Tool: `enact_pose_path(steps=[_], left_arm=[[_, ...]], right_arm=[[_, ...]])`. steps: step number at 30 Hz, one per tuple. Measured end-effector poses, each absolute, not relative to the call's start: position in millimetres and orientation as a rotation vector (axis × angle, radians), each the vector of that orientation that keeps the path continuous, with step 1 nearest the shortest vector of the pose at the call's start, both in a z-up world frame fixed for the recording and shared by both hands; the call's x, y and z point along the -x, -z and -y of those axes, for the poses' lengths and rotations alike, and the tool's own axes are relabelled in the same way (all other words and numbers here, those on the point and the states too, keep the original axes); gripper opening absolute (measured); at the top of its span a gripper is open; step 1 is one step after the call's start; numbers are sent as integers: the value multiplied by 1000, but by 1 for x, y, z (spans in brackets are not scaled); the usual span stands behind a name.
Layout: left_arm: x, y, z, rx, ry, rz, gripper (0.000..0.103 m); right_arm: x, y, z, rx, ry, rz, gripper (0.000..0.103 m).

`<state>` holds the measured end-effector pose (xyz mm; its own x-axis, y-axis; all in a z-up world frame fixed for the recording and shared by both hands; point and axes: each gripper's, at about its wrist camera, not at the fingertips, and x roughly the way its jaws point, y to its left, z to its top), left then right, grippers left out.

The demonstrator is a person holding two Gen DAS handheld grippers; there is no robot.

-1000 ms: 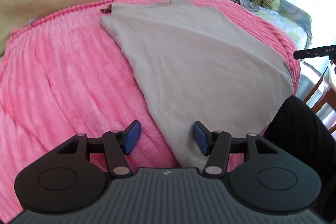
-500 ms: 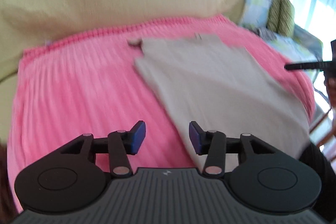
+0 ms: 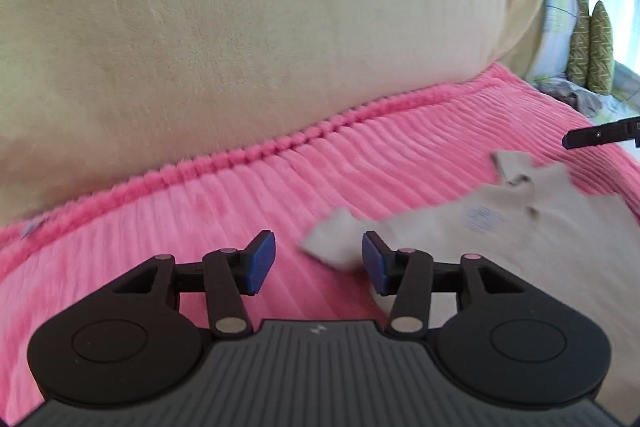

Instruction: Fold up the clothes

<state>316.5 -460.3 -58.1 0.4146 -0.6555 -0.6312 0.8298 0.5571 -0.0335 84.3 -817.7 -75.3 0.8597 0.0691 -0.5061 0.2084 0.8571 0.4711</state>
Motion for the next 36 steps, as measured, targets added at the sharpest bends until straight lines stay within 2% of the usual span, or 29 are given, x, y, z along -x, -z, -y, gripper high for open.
enact_pose_path(steps=[5,7,8,9,14,19,22,23,24,25,26,31,36], left_arm=[[-339,83,476,-338,1038,-721,58],[-337,84,474,-342,1098,-712,53],[-337,84,473,-349,1116,-708,32],[-335,82,473,-348,1133,-697,2],[-329,65,480,-384,1070,-534,2],[-333,79,513,-465,1034,-573,4],[-333,82,516,-485,985,-580,20],[-334,80,514,-477,965,-581,36],[-336,78,511,-470,945,-583,52],[-339,72,504,-446,904,-575,54],[-341,67,496,-421,890,-570,54],[-327,38,445,-370,869,-536,54],[-265,18,386,-461,911,-475,55]], right_arm=[[-116,104,827,-560,16,-593,45],[-120,110,827,-562,-14,-596,43],[-121,111,828,-565,-20,-597,20],[-122,112,830,-574,-30,-611,2],[-124,94,825,-484,0,-564,2],[-146,79,807,-326,47,-547,2],[-170,93,790,-205,78,-657,3],[-171,94,788,-192,93,-660,3],[-170,94,786,-183,108,-653,8],[-169,93,785,-182,119,-646,12],[-164,88,784,-182,146,-624,24],[-118,44,756,-109,203,-473,27],[-43,22,682,-23,101,-457,37]])
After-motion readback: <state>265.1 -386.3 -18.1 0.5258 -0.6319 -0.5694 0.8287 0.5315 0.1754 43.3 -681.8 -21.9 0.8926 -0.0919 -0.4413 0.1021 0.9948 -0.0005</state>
